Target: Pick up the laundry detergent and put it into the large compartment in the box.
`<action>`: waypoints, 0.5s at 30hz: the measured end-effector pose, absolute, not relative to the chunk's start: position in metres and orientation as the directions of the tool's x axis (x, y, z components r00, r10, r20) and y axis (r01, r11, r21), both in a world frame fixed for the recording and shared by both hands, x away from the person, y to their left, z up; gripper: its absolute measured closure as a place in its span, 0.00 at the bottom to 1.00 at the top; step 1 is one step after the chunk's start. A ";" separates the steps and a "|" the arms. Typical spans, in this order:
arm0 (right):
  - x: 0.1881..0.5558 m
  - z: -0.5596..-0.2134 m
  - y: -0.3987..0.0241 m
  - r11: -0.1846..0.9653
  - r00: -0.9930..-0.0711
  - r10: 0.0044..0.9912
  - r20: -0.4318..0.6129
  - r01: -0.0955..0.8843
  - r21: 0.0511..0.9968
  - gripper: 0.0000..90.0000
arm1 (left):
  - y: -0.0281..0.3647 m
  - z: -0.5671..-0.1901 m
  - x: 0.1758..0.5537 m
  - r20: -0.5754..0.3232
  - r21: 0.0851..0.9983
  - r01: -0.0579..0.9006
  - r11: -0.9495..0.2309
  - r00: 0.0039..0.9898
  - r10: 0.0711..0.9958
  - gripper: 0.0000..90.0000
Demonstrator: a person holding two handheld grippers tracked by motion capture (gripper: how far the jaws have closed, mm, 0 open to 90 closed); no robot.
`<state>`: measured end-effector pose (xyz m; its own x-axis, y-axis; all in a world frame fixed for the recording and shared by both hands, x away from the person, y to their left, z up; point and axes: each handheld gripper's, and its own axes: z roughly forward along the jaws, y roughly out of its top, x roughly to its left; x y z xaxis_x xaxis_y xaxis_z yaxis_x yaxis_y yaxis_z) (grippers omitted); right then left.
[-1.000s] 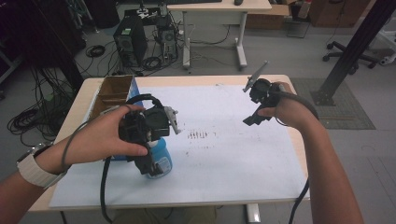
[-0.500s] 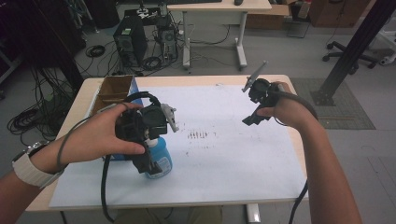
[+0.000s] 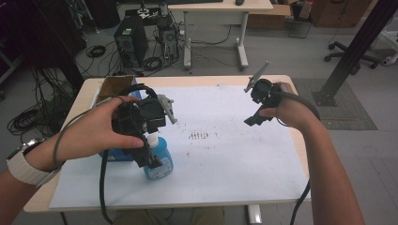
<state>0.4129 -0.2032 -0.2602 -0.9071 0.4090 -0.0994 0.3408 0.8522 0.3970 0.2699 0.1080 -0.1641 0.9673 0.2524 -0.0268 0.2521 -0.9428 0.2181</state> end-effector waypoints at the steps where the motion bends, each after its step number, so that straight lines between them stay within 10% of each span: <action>1: 0.413 -0.260 -0.203 0.852 -0.907 0.409 -0.099 0.341 0.397 0.10 | 0.108 -0.164 0.270 -0.027 0.218 0.252 -0.943 0.967 0.252 0.10; 15: 0.411 -0.259 -0.202 0.853 -0.908 0.406 -0.102 0.337 0.398 0.10 | 0.112 -0.158 0.273 -0.005 0.238 0.286 -0.928 0.956 0.294 0.06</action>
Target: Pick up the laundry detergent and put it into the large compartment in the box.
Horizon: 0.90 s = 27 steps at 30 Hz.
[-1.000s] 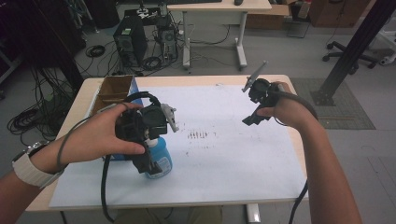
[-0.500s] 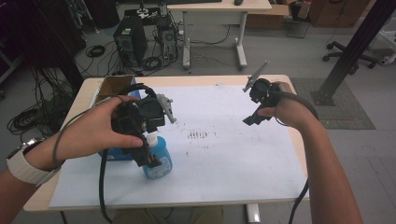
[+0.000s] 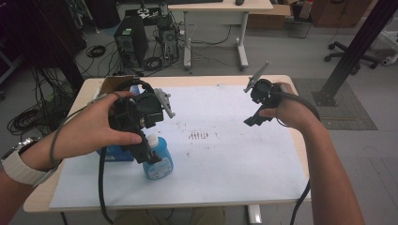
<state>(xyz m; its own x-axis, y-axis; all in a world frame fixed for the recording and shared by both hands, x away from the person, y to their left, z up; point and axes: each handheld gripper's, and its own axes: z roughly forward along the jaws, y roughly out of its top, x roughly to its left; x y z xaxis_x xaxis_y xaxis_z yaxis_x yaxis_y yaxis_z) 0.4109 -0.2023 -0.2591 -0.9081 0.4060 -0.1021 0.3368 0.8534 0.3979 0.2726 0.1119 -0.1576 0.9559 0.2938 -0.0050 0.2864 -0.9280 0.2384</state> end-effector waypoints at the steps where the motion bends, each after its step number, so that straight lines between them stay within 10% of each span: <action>1: 0.411 -0.259 -0.202 0.853 -0.908 0.407 -0.102 0.338 0.398 0.10 | 0.113 -0.157 0.274 0.004 0.242 0.294 -0.925 0.953 0.304 0.06; 27: 0.410 -0.257 -0.202 0.852 -0.908 0.406 -0.105 0.335 0.402 0.10 | 0.123 -0.157 0.286 0.043 0.259 0.346 -0.902 0.928 0.369 0.07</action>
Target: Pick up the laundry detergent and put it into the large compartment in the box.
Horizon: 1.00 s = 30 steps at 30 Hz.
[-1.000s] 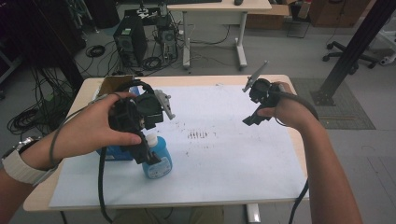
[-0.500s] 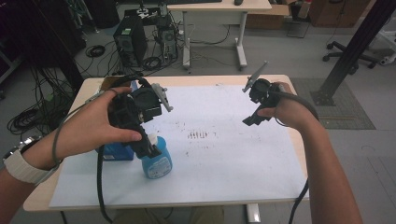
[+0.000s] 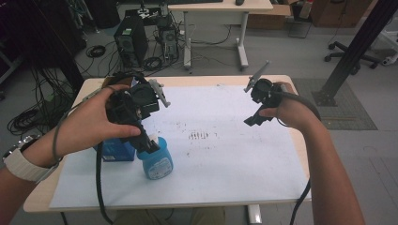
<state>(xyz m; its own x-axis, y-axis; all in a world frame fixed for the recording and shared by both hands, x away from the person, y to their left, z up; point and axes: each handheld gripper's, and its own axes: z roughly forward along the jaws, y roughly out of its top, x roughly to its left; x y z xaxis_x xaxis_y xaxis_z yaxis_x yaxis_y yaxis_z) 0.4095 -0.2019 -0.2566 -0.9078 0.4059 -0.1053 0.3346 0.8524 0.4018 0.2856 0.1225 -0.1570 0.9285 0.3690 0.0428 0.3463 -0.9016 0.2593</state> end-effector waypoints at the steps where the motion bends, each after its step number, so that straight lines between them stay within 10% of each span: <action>1: 0.409 -0.257 -0.202 0.853 -0.908 0.405 -0.106 0.334 0.401 0.10 | 0.123 -0.157 0.286 0.043 0.257 0.347 -0.902 0.928 0.369 0.07; 30: 0.410 -0.257 -0.199 0.855 -0.909 0.403 -0.105 0.333 0.397 0.10 | 0.135 -0.183 0.301 0.033 0.256 0.374 -0.892 0.918 0.394 0.07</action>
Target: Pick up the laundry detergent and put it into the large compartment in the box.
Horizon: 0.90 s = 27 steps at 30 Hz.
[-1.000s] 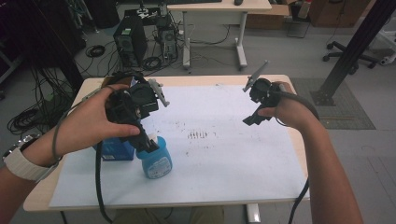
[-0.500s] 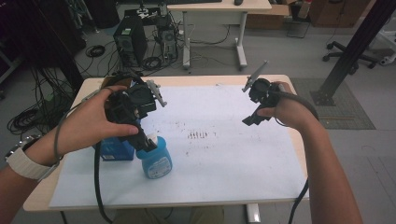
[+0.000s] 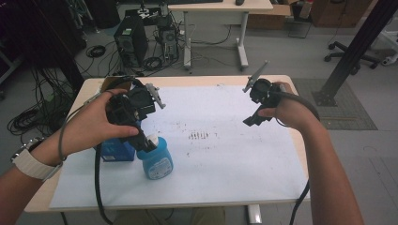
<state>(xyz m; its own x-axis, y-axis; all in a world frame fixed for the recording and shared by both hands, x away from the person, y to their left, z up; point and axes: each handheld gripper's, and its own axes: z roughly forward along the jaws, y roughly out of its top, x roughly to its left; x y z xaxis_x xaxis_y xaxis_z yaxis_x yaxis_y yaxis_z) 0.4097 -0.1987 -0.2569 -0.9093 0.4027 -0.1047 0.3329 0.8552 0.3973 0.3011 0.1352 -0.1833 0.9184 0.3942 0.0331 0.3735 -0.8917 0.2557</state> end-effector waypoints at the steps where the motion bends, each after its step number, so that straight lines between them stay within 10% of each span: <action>1: 0.410 -0.257 -0.198 0.855 -0.910 0.402 -0.105 0.333 0.397 0.10 | 0.136 -0.184 0.302 0.032 0.258 0.373 -0.891 0.919 0.394 0.07; 27: 0.410 -0.259 -0.197 0.857 -0.910 0.401 -0.100 0.335 0.392 0.10 | 0.139 -0.210 0.305 0.017 0.267 0.379 -0.886 0.918 0.397 0.07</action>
<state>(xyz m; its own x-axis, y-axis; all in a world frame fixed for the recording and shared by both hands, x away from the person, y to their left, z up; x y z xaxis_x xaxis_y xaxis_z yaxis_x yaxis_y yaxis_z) 0.4099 -0.1971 -0.2587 -0.9104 0.4014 -0.1002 0.3348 0.8571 0.3916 0.3054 0.1391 -0.2097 0.9175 0.3973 0.0172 0.3788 -0.8862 0.2667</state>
